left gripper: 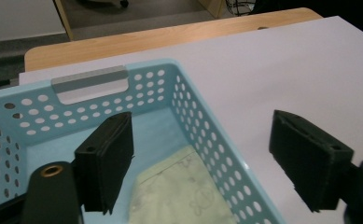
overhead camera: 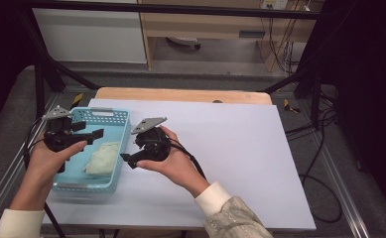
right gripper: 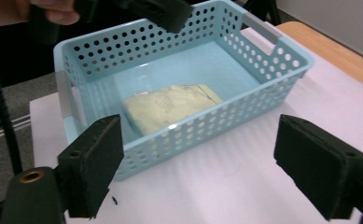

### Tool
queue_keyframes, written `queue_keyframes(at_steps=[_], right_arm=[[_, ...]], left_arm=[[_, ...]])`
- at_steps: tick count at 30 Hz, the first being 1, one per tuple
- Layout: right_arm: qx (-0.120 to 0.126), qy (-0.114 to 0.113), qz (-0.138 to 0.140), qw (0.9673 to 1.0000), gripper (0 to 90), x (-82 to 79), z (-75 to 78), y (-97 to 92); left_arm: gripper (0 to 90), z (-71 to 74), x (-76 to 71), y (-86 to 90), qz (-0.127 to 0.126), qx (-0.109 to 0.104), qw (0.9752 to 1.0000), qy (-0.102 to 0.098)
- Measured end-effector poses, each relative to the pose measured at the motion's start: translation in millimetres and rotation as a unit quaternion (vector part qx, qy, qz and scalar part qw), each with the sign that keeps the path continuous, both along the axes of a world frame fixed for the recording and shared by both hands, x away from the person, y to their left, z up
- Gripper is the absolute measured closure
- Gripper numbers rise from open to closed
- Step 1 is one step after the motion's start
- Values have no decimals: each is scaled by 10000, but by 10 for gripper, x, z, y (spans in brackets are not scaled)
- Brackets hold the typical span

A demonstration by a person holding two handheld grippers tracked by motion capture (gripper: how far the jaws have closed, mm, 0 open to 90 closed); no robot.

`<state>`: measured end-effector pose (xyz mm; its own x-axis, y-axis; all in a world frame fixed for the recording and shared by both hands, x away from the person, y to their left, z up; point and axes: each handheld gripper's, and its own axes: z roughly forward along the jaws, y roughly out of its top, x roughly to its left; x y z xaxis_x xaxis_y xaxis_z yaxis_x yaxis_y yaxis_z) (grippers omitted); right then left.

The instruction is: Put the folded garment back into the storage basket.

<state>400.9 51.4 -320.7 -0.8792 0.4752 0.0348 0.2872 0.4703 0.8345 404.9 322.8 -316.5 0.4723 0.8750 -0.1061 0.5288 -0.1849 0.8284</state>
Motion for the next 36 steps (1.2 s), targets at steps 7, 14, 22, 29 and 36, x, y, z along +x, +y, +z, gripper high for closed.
queue_keyframes(at_steps=[7, 14, 22, 29, 36], right_arm=[[-4, -189, -282, 9994, 133, 68, 43, -261], [-44, -1, -402, 9992, 89, 114, 35, -432], [86, -20, -572, 9983, 72, 155, 79, -538], [138, -13, -572, 9983, 79, 207, 107, -621], [236, 23, -614, 9978, 106, 245, 160, -764]], left_arm=[[136, -165, -220, -223, -53, -42, 9999, -84], [53, -230, -333, -410, -176, -123, 9997, -105], [56, -345, -399, -523, -205, -173, 9996, -115], [54, -399, -409, -570, -283, -157, 9994, -77], [56, -460, -403, -617, -314, -189, 9993, -104]])
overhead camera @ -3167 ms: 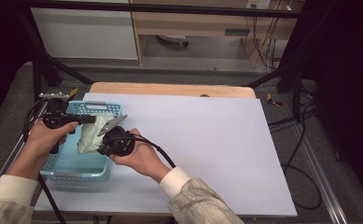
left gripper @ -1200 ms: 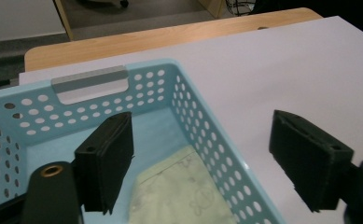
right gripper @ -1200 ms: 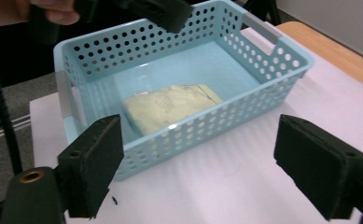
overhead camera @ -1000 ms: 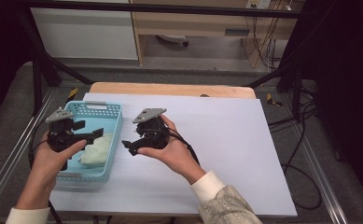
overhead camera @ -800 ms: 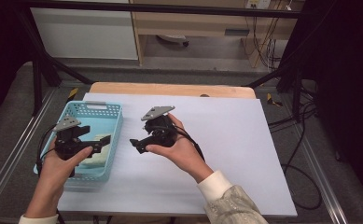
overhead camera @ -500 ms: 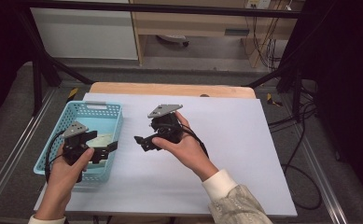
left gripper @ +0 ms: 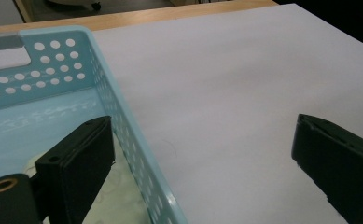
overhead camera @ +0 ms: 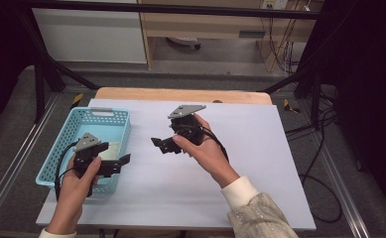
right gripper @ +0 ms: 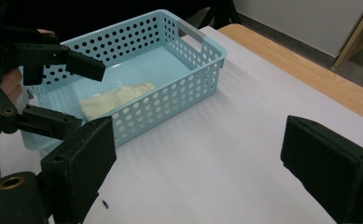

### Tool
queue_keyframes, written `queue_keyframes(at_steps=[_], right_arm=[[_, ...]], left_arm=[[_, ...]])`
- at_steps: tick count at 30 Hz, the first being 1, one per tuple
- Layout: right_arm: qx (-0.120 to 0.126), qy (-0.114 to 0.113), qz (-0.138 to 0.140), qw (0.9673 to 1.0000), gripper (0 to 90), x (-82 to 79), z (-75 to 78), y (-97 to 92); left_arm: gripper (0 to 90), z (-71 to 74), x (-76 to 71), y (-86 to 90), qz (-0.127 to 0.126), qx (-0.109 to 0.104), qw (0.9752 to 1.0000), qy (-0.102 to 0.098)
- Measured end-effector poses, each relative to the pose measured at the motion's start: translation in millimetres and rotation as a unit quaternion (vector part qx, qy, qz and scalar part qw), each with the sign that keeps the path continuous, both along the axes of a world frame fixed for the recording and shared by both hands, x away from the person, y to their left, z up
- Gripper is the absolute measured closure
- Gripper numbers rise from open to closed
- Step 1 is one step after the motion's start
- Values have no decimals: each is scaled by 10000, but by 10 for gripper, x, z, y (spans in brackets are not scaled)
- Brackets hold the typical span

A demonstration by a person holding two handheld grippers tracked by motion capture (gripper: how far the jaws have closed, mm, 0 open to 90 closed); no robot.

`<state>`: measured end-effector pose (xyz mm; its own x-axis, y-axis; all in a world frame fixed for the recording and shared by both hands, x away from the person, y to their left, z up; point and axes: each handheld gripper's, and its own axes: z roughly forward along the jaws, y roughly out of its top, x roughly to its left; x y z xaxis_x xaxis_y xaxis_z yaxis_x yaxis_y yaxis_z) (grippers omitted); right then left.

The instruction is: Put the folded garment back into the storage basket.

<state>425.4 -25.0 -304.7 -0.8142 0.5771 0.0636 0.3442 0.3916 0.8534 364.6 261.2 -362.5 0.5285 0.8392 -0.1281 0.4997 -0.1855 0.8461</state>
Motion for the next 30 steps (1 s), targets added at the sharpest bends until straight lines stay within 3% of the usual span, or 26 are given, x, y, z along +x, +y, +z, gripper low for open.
queue_keyframes(at_steps=[9, 18, 30], right_arm=[[14, -93, -184, 9998, 122, 64, 30, -234], [215, -83, -420, 9989, 89, 122, 40, -404], [258, -201, -628, 9975, 71, 132, 82, -624]], left_arm=[[57, -78, 8, -1, -7, 24, 9999, 98], [59, -84, 3, 22, -20, 27, 9999, 134], [59, -67, -41, 73, 18, -35, 9999, 109]])
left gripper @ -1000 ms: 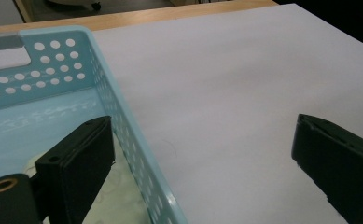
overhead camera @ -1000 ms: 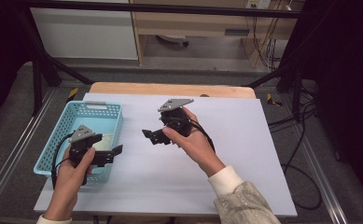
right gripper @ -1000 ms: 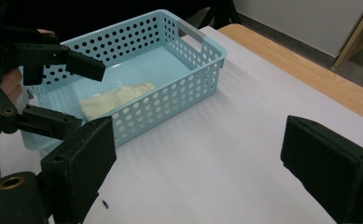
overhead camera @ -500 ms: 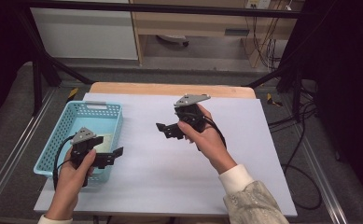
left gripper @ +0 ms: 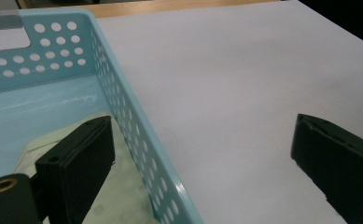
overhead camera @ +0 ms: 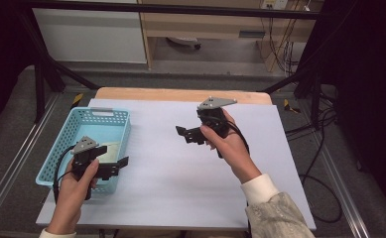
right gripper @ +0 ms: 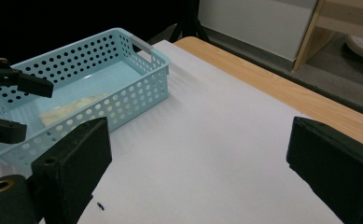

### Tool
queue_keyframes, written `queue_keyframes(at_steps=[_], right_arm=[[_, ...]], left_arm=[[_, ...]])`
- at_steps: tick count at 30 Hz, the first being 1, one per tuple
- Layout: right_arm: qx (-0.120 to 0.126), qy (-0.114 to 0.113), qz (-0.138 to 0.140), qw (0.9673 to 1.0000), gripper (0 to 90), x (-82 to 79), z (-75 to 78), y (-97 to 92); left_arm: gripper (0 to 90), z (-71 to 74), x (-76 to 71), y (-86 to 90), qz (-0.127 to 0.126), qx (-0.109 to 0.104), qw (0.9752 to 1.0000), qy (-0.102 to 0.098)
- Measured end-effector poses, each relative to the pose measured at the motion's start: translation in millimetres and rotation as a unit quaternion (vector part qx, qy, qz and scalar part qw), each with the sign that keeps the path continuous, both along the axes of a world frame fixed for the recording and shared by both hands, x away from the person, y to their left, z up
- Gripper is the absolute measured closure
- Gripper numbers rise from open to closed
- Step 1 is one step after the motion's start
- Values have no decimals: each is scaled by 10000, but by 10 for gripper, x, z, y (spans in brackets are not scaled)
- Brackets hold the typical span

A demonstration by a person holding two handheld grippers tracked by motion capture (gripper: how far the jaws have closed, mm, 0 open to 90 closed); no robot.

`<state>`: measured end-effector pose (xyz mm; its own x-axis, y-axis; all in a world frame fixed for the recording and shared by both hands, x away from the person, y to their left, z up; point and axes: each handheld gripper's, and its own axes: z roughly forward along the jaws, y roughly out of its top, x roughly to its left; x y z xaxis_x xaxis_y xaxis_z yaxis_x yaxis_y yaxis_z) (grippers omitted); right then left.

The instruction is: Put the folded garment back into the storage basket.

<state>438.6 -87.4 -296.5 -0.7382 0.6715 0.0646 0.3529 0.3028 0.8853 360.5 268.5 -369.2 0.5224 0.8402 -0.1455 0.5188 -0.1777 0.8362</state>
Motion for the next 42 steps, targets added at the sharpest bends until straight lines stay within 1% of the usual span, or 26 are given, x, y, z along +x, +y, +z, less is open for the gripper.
queue_keyframes(at_steps=[2, 9, 10, 12, 14, 16, 22, 28, 34, 36, 39, 42], right_arm=[[8, -32, -31, 10000, 69, -1, 2, -48], [29, -84, -152, 9998, 63, -37, 2, -254], [61, -113, -183, 9997, 63, -46, 3, -295], [135, -133, -247, 9995, 63, -67, 12, -386], [176, -168, -318, 9992, 63, -88, 19, -481], [223, -188, -428, 9987, 63, -114, 23, -590], [252, -203, -684, 9971, 65, -186, -11, -879], [190, -154, -907, 9956, 65, -268, -116, -1161], [168, -77, -1166, 9930, 66, -389, -289, -1435], [227, -57, -1226, 9922, 66, -423, -328, -1502], [330, -31, -1333, 9905, 66, -486, -390, -1610], [314, 21, -1428, 9893, 66, -547, -473, -1709]], left_arm=[[58, 0, -7, -2, -17, -33, 10000, 8], [57, -21, -24, 0, -25, -17, 10000, 21], [58, -25, -26, -2, -38, -20, 10000, 32], [60, -27, -31, -8, -38, -66, 10000, -23], [57, -23, -36, -7, -66, -93, 9999, -34], [58, -24, -40, -8, -52, -81, 9999, -47], [60, -42, -51, -3, -57, -33, 10000, -17], [59, -45, -69, -10, -63, -50, 10000, -10], [59, -64, -88, -22, -67, -42, 10000, 1], [59, -71, -94, -28, -90, -18, 10000, 14], [59, -74, -110, -31, -107, 12, 9999, -21], [58, -82, -119, -18, -88, -10, 10000, -26]])
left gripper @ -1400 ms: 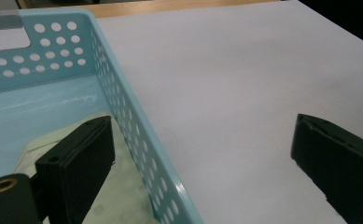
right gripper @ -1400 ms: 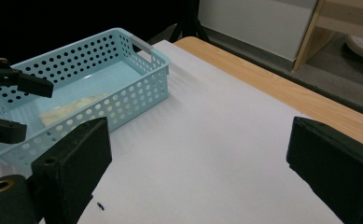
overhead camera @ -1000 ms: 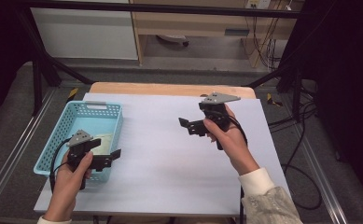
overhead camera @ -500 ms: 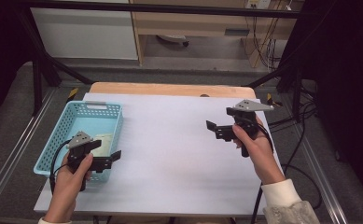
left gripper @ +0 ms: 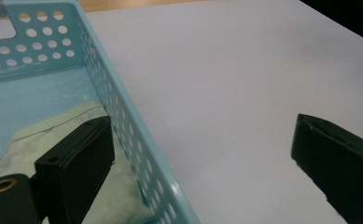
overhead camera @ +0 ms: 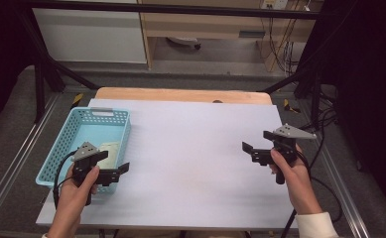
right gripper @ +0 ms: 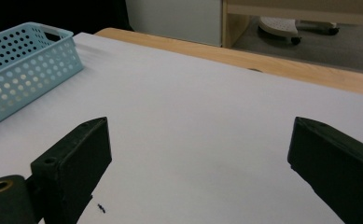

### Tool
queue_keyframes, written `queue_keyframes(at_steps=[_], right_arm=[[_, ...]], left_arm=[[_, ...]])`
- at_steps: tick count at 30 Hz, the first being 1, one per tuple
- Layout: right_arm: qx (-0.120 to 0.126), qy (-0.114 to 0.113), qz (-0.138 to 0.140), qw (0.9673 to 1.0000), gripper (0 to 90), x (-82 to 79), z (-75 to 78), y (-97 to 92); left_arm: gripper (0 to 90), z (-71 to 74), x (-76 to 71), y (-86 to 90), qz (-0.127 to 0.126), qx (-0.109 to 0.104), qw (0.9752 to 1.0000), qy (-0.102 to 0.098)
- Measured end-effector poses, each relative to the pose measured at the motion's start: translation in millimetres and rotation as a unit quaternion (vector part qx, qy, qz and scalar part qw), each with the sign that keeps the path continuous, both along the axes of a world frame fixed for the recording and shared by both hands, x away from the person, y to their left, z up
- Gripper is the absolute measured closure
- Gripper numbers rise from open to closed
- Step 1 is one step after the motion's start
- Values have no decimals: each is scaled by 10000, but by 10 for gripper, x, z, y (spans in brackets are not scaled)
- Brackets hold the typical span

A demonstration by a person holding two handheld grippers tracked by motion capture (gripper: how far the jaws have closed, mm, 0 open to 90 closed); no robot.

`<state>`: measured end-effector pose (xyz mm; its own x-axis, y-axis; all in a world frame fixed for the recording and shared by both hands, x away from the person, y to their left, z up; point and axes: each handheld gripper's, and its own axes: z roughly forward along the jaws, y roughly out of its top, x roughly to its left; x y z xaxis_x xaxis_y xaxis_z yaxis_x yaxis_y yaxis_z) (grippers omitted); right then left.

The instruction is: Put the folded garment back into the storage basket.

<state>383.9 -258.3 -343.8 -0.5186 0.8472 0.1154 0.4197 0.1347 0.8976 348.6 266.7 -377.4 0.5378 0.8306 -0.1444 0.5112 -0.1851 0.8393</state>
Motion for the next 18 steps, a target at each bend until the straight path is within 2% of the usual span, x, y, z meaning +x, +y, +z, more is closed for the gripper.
queue_keyframes(at_steps=[3, 6, 7, 9, 18], right_arm=[[15, 64, -83, 9999, 66, -63, -110, -80], [28, 153, -148, 9998, 67, -123, -229, -131], [81, 171, -163, 9997, 67, -145, -264, -147], [193, 205, -199, 9994, 68, -194, -338, -170], [205, 317, -232, 9990, 68, -338, -576, -156]], left_arm=[[59, -8, -8, 6, -16, -114, 9999, 39], [57, -13, -12, 3, 1, -44, 10000, 26], [59, -15, -14, 3, -2, 1, 10000, 38], [59, -29, -12, 1, -2, -41, 10000, 63], [59, -22, -41, -22, -38, -13, 10000, 57]])
